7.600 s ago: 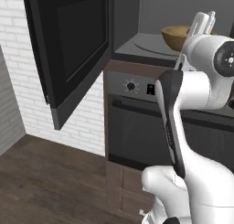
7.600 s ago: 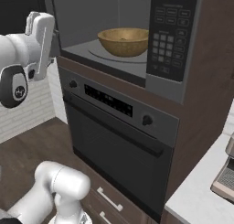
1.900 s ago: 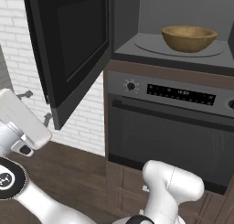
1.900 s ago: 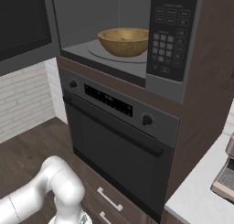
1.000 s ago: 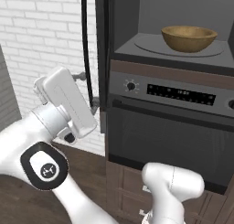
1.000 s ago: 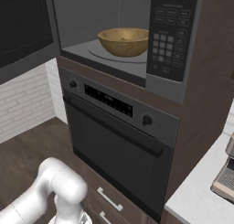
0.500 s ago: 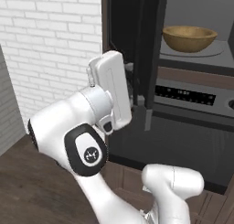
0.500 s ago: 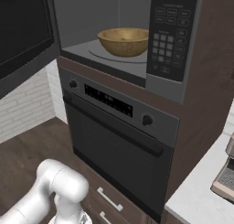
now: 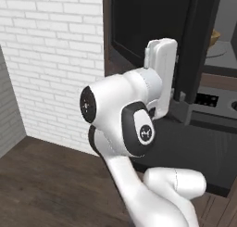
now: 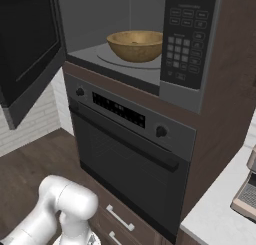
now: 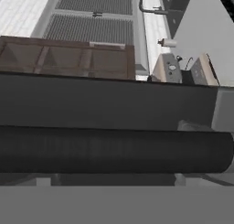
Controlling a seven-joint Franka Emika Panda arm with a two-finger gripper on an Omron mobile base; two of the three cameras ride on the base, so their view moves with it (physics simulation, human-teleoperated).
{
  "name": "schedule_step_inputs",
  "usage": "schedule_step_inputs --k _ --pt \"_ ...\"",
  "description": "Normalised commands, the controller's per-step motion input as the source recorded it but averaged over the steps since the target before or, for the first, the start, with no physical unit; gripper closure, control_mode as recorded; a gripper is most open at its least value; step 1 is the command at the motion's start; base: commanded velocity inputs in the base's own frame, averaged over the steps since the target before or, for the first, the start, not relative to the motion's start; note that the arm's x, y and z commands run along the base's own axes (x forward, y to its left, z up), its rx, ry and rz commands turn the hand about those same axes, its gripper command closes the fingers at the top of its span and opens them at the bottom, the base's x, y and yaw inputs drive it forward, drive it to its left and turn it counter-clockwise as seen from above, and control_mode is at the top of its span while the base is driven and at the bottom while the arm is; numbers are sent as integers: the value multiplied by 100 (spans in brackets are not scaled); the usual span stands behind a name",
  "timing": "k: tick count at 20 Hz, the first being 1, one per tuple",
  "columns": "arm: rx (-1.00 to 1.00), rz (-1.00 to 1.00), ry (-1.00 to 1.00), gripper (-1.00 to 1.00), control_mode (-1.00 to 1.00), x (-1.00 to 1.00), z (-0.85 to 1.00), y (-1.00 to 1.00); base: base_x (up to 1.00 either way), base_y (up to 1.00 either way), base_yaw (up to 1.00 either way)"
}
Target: Pick the avocado from the sink and place it in the bowl. Then pick the bowl and place it in the microwave. Then close the microwave door and press the start button.
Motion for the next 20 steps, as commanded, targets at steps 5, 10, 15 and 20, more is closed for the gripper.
schedule_step_inputs --k 5,10,15,20 --pt "17 0 -1 -100 -100 1 10 -80 0 0 0" --pt "9 0 0 -100 -100 24 0 -58 0 0 0" --pt "6 0 -4 -100 -100 38 0 -46 0 0 0" --pt "5 0 -12 -100 -100 43 0 -40 0 0 0"
